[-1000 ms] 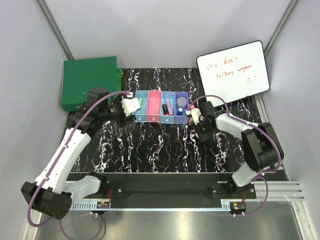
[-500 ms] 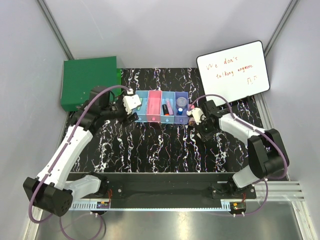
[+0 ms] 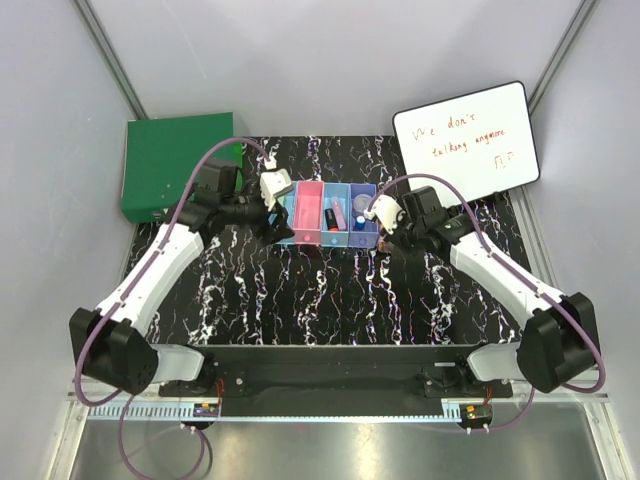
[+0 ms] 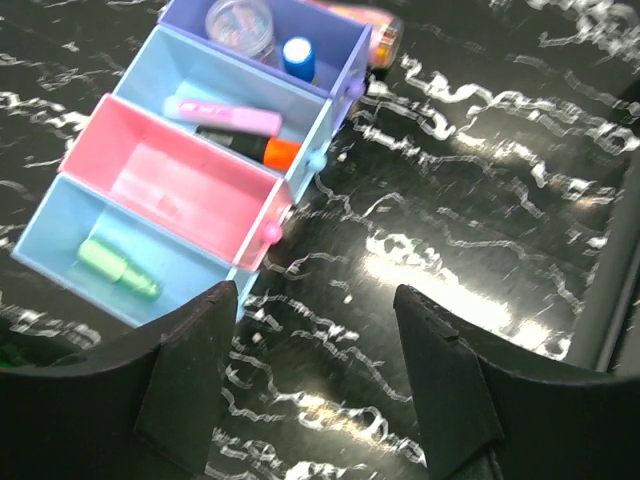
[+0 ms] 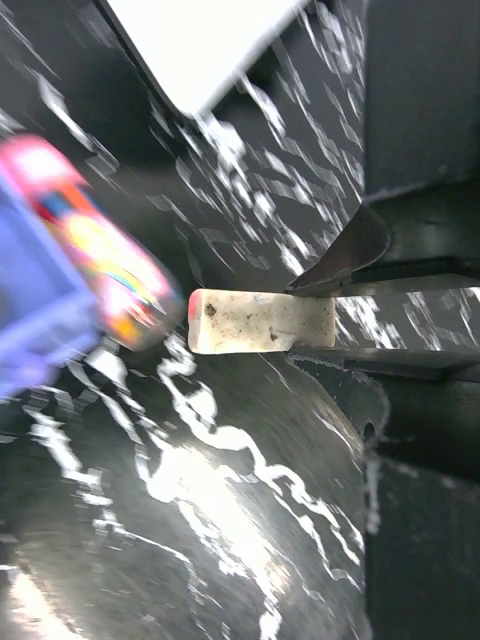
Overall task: Sort the stationery into containers
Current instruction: Pick up the stationery from the center of the board, then place the stationery in the storage box.
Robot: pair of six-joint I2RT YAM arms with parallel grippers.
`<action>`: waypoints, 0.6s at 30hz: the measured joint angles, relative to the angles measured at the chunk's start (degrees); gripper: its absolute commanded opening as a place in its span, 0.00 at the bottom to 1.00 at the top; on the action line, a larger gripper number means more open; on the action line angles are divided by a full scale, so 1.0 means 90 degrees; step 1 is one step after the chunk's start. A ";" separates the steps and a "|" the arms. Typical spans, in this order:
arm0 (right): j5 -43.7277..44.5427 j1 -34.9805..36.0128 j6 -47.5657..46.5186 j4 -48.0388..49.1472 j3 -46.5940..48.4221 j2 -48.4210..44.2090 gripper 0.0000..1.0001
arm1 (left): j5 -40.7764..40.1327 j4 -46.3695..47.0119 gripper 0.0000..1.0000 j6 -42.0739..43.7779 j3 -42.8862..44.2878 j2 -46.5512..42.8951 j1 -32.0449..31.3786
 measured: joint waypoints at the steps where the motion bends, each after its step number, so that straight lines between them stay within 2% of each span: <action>1: 0.0046 0.0058 -0.0104 0.0095 0.0032 -0.0044 0.00 | 0.0083 0.0012 0.69 -0.0102 0.0085 0.0109 0.0000; 10: 0.0544 0.0576 -0.1054 0.1090 0.0648 0.0075 0.00 | 0.0833 0.0233 0.68 -0.1158 0.1124 0.1275 -0.0104; 18: 0.0772 0.0981 -0.1457 0.1695 0.1365 0.0595 0.00 | 0.1265 0.0593 0.67 -0.1741 0.1321 0.1753 -0.0328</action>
